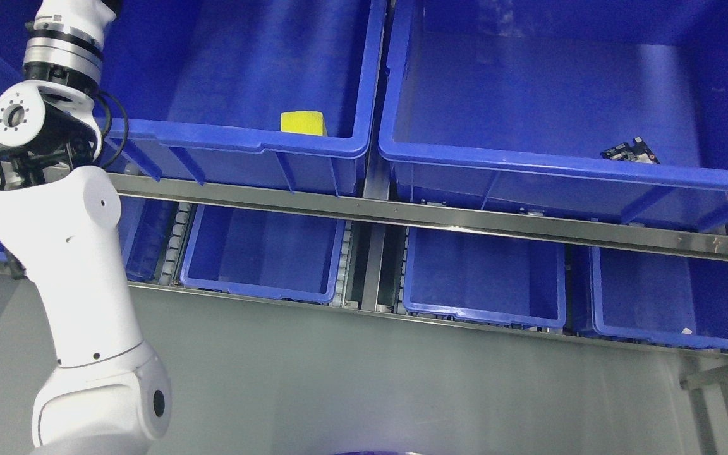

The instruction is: Move yellow foam block to right shelf middle

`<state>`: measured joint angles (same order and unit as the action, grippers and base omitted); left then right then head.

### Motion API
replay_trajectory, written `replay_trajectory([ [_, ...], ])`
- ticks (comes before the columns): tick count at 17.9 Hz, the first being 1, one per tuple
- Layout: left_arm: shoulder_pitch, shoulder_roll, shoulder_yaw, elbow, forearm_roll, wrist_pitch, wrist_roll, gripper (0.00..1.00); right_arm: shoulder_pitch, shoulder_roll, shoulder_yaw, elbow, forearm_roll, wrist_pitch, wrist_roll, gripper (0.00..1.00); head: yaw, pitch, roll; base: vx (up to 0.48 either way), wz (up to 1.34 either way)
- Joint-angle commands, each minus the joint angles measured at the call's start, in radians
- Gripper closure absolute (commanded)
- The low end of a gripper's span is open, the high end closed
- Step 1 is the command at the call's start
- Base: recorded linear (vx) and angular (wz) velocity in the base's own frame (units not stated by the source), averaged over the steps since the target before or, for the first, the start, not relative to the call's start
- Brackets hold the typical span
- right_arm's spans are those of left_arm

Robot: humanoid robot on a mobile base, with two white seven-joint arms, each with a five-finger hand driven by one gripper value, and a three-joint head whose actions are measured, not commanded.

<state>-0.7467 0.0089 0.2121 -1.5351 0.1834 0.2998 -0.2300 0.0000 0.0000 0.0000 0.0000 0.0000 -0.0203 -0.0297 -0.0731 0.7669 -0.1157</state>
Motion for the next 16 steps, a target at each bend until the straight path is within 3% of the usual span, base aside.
replay_trajectory([
  [1,-0.002,0.009,0.017,-0.014,0.004,0.001,-0.006,0.00,0.025,-0.017,-0.012,-0.017,0.003,0.000,0.001,0.00,0.0000,0.000,0.000,0.000,0.00],
  [16,0.038,0.009,0.000,-0.011,0.039,-0.001,0.003,0.00,0.025,-0.017,-0.012,-0.017,0.003,0.000,0.001,0.00,0.0000,0.000,0.000,0.000,0.00],
])
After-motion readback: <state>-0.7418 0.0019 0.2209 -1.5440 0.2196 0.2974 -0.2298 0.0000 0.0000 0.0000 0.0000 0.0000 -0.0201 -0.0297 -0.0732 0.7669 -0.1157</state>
